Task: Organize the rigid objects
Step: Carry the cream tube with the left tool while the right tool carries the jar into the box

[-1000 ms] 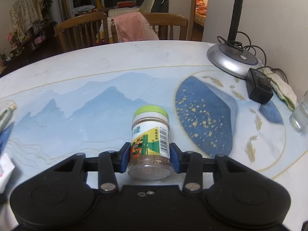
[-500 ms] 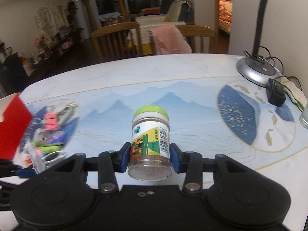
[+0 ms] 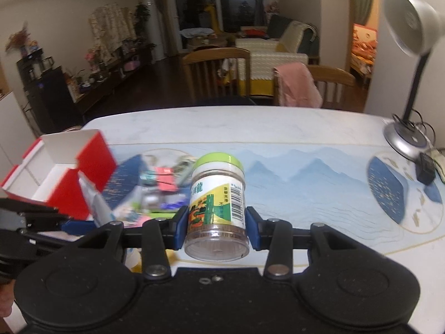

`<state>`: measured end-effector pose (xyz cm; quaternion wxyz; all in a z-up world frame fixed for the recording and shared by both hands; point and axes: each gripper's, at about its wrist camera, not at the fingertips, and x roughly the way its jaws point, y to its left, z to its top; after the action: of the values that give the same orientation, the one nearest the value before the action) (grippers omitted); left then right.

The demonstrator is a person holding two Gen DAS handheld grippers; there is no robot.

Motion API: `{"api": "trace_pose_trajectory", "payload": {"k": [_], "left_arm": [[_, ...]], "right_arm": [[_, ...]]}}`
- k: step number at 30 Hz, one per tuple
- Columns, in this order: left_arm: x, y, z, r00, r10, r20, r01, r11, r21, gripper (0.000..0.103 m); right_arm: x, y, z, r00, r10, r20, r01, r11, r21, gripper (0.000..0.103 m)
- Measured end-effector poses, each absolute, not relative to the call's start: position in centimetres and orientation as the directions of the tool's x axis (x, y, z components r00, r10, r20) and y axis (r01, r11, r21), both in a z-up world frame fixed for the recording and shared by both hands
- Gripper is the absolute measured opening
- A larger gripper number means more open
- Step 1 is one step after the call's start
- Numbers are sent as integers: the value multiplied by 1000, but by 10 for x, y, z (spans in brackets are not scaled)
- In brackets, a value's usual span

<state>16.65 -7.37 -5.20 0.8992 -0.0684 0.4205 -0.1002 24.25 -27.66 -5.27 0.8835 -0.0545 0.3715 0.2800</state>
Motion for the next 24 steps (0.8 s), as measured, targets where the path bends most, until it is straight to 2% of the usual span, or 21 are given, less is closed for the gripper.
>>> {"api": "trace_pose_trajectory", "payload": {"k": [10, 24], "left_arm": [[145, 21, -24, 671, -191, -716, 76, 979, -190, 39], [135, 145, -10, 704, -62, -708, -31, 993, -118, 39]], "right_arm": [[205, -176, -36, 540, 511, -669, -631, 772, 80, 42], [185, -55, -45, 496, 559, -664, -698, 712, 78, 42]]}}
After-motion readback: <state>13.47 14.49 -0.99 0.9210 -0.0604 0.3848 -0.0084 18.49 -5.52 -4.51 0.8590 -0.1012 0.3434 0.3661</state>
